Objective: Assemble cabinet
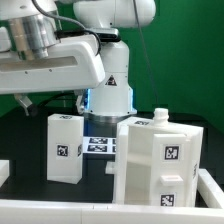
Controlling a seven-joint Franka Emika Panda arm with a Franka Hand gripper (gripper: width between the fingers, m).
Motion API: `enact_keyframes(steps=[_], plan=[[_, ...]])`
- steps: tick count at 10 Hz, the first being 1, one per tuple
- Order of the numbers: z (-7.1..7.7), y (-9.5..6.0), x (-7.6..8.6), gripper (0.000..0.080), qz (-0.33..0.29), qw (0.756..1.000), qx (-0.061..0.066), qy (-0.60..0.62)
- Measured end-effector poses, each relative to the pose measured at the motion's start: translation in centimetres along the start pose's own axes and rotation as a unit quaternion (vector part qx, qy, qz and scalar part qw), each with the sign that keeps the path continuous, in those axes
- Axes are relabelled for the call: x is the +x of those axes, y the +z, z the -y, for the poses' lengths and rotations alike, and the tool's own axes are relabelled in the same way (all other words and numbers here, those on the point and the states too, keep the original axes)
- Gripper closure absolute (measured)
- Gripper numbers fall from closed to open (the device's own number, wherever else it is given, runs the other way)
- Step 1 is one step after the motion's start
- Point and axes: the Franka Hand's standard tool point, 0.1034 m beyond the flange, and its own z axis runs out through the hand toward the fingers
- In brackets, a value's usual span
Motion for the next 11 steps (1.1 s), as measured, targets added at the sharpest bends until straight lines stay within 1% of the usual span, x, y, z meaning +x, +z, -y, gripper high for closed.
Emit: enact_keyframes(steps=[1,2,4,5,6,7,8,9,10,11], plan=[[0.3,-0.2,0.8,0.0003,0.037,0.999,0.001,0.014],[0.6,0.1,0.7,0.0003,0.076,0.997,0.001,0.023],[0.4,0.4,0.8,0.0003,0.107,0.994,0.002,0.024],[0.6,0.4,0.7,0.0003,0.116,0.993,0.005,0.027],[0.5,0.4,1.2,0.0003,0.146,0.989,0.008,0.032],[0.5,0.5,2.3,0.0003,0.159,0.987,0.007,0.035],[0.5,0.8,2.9,0.0003,0.171,0.984,0.011,0.041],[0.6,1.3,3.1,0.0003,0.181,0.982,0.008,0.046],[0.8,2.3,3.0,0.0003,0.199,0.978,0.004,0.061],[1.1,2.9,3.0,0.0003,0.205,0.977,0.001,0.064]])
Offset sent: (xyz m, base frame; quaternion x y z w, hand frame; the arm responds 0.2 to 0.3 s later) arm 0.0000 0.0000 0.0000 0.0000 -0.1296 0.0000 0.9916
